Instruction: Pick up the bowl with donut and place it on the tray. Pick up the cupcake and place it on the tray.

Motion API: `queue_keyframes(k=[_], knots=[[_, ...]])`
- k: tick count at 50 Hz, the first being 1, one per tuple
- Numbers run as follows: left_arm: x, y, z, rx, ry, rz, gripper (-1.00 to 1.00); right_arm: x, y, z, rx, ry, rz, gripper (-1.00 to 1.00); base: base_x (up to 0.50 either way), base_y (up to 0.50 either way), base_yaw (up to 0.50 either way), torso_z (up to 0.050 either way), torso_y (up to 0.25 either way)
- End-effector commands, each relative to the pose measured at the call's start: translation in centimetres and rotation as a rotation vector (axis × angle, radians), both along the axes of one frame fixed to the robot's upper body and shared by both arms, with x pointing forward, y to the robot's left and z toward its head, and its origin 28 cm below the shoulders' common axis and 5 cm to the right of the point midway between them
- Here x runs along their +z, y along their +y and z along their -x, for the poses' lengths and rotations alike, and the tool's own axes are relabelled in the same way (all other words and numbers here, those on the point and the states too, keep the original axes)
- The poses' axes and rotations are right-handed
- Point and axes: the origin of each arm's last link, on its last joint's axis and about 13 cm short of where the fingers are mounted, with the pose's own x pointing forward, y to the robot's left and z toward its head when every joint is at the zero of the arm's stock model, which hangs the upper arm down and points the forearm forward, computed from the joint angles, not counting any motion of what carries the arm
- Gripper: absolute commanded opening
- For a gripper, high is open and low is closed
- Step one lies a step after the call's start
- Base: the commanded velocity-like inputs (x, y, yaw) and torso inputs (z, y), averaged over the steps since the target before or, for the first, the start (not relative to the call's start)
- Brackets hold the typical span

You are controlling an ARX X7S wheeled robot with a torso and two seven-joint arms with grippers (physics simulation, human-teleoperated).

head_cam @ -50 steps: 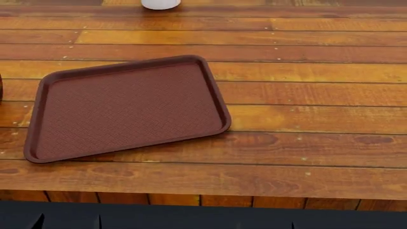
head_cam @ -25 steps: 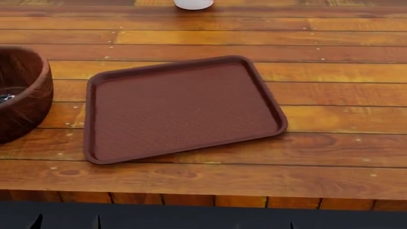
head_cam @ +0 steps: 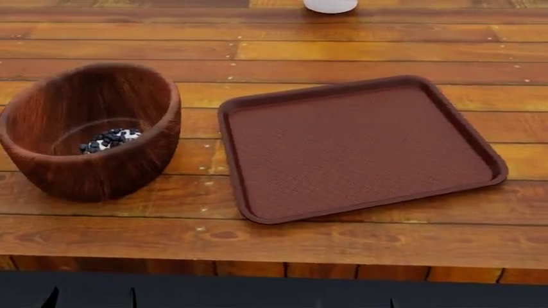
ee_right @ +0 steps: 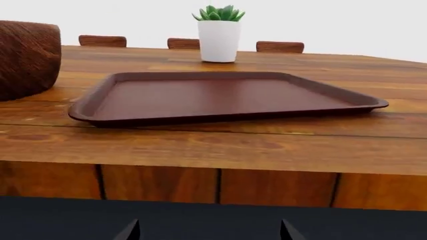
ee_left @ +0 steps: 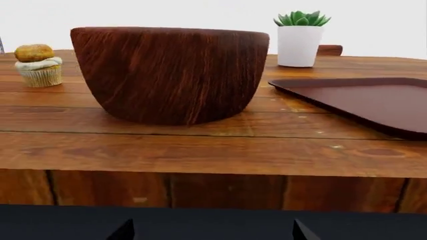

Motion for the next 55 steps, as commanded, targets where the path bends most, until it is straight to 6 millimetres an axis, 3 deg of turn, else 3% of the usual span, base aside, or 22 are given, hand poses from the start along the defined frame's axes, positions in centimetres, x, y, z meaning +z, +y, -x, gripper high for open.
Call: queue_keyframes(k=[1, 23, 41, 45, 50, 55], knots=[[0.0, 0.0, 0.1, 0.0, -0.002, 0.001, 1.0, 0.0, 0.0, 0.1, 0.0, -0.002, 0.0, 1.0, 0.0, 0.5, 0.0, 0.0, 0.0], [0.1, 0.0, 0.1, 0.0, -0.007, 0.0, 1.0, 0.2, 0.0, 0.1, -0.002, -0.005, -0.002, 1.0, 0.0, 0.5, 0.0, 0.0, 0.0], [0.5, 0.1, 0.2, 0.003, -0.015, -0.015, 1.0, 0.4, -0.2, 0.2, -0.015, 0.008, 0.027, 1.0, 0.0, 0.0, 0.0, 0.0, 0.0], [2.7, 1.0, 0.9, 0.014, -0.021, -0.043, 1.0, 3.3, -0.7, 1.0, 0.007, 0.019, 0.086, 1.0, 0.0, 0.0, 0.0, 0.0, 0.0], [9.1, 3.2, 2.3, 0.058, -0.083, -0.08, 1.0, 10.0, -1.7, 2.8, 0.068, -0.098, 0.141, 1.0, 0.0, 0.0, 0.0, 0.0, 0.0], [13.8, 4.4, 2.8, 0.084, -0.144, -0.064, 1.0, 15.2, -2.4, 3.9, 0.081, -0.164, 0.154, 1.0, 0.0, 0.0, 0.0, 0.0, 0.0]])
